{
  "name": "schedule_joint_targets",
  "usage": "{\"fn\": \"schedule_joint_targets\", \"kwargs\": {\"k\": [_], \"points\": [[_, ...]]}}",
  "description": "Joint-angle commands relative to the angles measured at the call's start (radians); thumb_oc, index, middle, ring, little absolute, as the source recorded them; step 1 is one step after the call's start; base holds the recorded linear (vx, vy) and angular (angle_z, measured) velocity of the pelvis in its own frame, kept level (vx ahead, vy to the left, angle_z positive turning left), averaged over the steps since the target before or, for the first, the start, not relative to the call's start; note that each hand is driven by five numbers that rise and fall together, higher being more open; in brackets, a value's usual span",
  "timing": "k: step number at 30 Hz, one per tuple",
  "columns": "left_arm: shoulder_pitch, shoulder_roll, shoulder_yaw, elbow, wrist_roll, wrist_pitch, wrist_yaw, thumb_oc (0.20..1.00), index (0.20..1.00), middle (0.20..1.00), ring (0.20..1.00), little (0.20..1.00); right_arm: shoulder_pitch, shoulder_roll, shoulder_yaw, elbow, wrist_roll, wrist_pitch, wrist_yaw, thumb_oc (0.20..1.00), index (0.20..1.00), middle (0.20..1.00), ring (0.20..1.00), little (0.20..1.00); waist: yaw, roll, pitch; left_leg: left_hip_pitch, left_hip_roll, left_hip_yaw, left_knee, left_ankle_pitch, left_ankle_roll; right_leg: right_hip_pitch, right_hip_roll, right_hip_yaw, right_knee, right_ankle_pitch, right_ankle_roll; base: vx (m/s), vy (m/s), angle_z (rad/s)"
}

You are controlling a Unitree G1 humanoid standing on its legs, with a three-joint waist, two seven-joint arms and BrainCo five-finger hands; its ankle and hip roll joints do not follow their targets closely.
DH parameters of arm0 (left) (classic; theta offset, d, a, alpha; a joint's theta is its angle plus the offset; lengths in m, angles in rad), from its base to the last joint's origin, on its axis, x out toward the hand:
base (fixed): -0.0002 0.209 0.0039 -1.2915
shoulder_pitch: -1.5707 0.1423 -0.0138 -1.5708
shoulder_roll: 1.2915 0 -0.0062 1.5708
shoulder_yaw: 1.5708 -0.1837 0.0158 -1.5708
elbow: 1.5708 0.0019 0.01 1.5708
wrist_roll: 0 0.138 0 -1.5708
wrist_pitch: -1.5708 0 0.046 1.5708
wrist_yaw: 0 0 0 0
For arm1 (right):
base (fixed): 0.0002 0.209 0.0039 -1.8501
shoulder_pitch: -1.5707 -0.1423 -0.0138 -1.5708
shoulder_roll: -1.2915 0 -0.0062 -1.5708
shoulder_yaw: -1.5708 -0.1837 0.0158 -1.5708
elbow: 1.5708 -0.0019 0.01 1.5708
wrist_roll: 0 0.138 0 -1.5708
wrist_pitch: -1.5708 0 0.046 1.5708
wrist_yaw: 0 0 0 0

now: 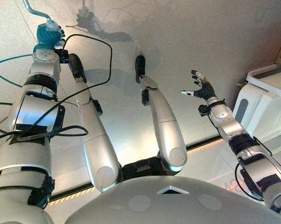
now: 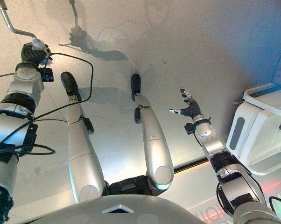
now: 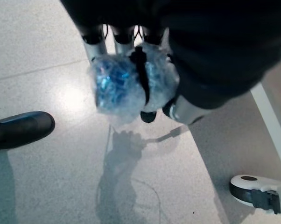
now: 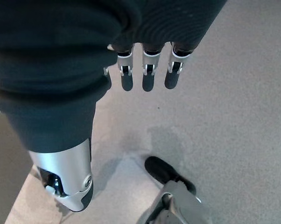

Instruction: Raise the hospital bed

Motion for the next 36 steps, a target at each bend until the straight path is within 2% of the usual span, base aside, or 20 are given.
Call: {"fn": "schedule_joint_targets", "kwargs": {"k": [1, 15, 24, 26, 28, 30, 31, 32, 34, 35, 36], "points": [[0.028, 0.017, -0.011, -0.026, -0.006, -0.013, -0.004, 0.200, 0.200, 0.200, 0.200, 0.200, 0.078, -0.044, 0.002, -0.035, 0.012, -0.010, 0.005, 1.000, 1.000, 1.000, 1.000, 1.000, 0.018, -0.061, -0.015, -0.029, 0.034, -0.053, 0.032, -0.009, -0.036, -0.030, -0.054, 0.054, -0.086, 0.116, 0.106, 0.00, 0.000, 0.00], [0.041, -0.012, -0.039, -0.085, 0.007, -0.024, -0.005, 0.200, 0.200, 0.200, 0.200, 0.200, 0.079, -0.047, 0.010, -0.031, 0.003, -0.009, 0.003, 1.000, 1.000, 1.000, 1.000, 1.000, 0.021, -0.058, -0.003, -0.015, 0.029, -0.050, 0.024, -0.002, -0.038, -0.022, -0.051, 0.055, -0.083, 0.115, 0.105, 0.00, 0.000, 0.00], [0.033, -0.109, -0.125, -0.198, 0.029, -0.040, 0.004, 0.200, 0.200, 0.200, 0.200, 0.200, 0.077, -0.042, 0.031, -0.019, -0.018, 0.002, -0.005, 1.000, 1.000, 1.000, 1.000, 1.000, 0.010, -0.050, 0.009, 0.014, 0.034, -0.045, 0.014, 0.003, -0.038, -0.010, -0.044, 0.067, -0.076, 0.113, 0.104, 0.00, 0.000, 0.00], [0.046, -0.143, -0.167, -0.268, 0.026, -0.051, -0.005, 0.200, 0.200, 0.200, 0.200, 0.200, 0.081, -0.045, 0.031, -0.021, -0.025, 0.007, -0.008, 1.000, 1.000, 1.000, 1.000, 1.000, 0.004, -0.041, 0.010, 0.029, 0.036, -0.038, 0.009, 0.003, -0.037, -0.002, -0.039, 0.075, -0.077, 0.113, 0.105, -0.01, -0.009, -0.06], [0.046, -0.143, -0.167, -0.268, 0.026, -0.051, -0.005, 0.200, 0.200, 0.200, 0.200, 0.200, 0.081, -0.045, 0.031, -0.021, -0.025, 0.007, -0.008, 1.000, 1.000, 1.000, 1.000, 1.000, 0.005, -0.041, 0.010, 0.030, 0.036, -0.038, 0.009, 0.003, -0.037, -0.002, -0.039, 0.075, -0.077, 0.113, 0.105, -0.01, -0.006, -0.07], [0.066, -0.163, -0.202, -0.361, 0.007, -0.065, -0.009, 0.200, 0.200, 0.200, 0.200, 0.200, 0.080, -0.043, 0.028, -0.015, -0.034, 0.010, -0.016, 1.000, 1.000, 1.000, 1.000, 1.000, 0.001, -0.030, 0.010, 0.044, 0.038, -0.032, 0.003, 0.004, -0.037, 0.001, -0.035, 0.081, -0.075, 0.113, 0.105, 0.00, 0.000, 0.00], [0.095, -0.168, -0.219, -0.444, -0.046, -0.080, -0.011, 0.200, 0.200, 0.200, 0.200, 0.200, 0.082, -0.039, 0.024, -0.008, -0.040, 0.012, -0.023, 1.000, 1.000, 1.000, 1.000, 1.000, -0.001, -0.021, 0.009, 0.050, 0.040, -0.029, 0.003, 0.003, -0.037, 0.001, -0.033, 0.085, -0.074, 0.114, 0.106, 0.00, 0.000, 0.00], [0.095, -0.167, -0.219, -0.444, -0.046, -0.080, -0.011, 0.200, 0.200, 0.200, 0.200, 0.200, 0.082, -0.039, 0.024, -0.008, -0.040, 0.012, -0.023, 1.000, 1.000, 1.000, 1.000, 1.000, 0.000, -0.021, 0.009, 0.050, 0.040, -0.029, 0.003, 0.003, -0.037, 0.001, -0.033, 0.085, -0.074, 0.114, 0.106, 0.00, 0.000, 0.00], [0.139, -0.146, -0.244, -0.590, -0.123, -0.101, -0.025, 0.200, 0.200, 0.200, 0.200, 0.200, 0.092, -0.042, 0.012, -0.010, -0.053, 0.021, -0.034, 1.000, 1.000, 1.000, 1.000, 1.000, -0.001, -0.006, 0.008, 0.062, 0.042, -0.023, 0.001, 0.002, -0.036, 0.006, -0.030, 0.090, -0.072, 0.112, 0.106, 0.00, -0.009, -0.04], [0.139, -0.146, -0.244, -0.591, -0.123, -0.101, -0.025, 0.200, 0.200, 0.200, 0.200, 0.200, 0.093, -0.042, 0.012, -0.010, -0.053, 0.021, -0.034, 1.000, 1.000, 1.000, 1.000, 1.000, -0.001, -0.006, 0.008, 0.062, 0.042, -0.023, 0.001, 0.002, -0.036, 0.006, -0.030, 0.091, -0.072, 0.112, 0.106, 0.00, -0.019, -0.06], [0.179, -0.109, -0.259, -0.706, -0.163, -0.113, -0.032, 0.200, 0.200, 0.200, 0.200, 0.200, 0.104, -0.045, -0.004, -0.006, -0.065, 0.027, -0.042, 1.000, 1.000, 1.000, 1.000, 1.000, 0.002, 0.010, 0.009, 0.070, 0.040, -0.018, -0.003, 0.003, -0.035, 0.011, -0.032, 0.091, -0.075, 0.113, 0.106, 0.00, -0.009, -0.05]]}}
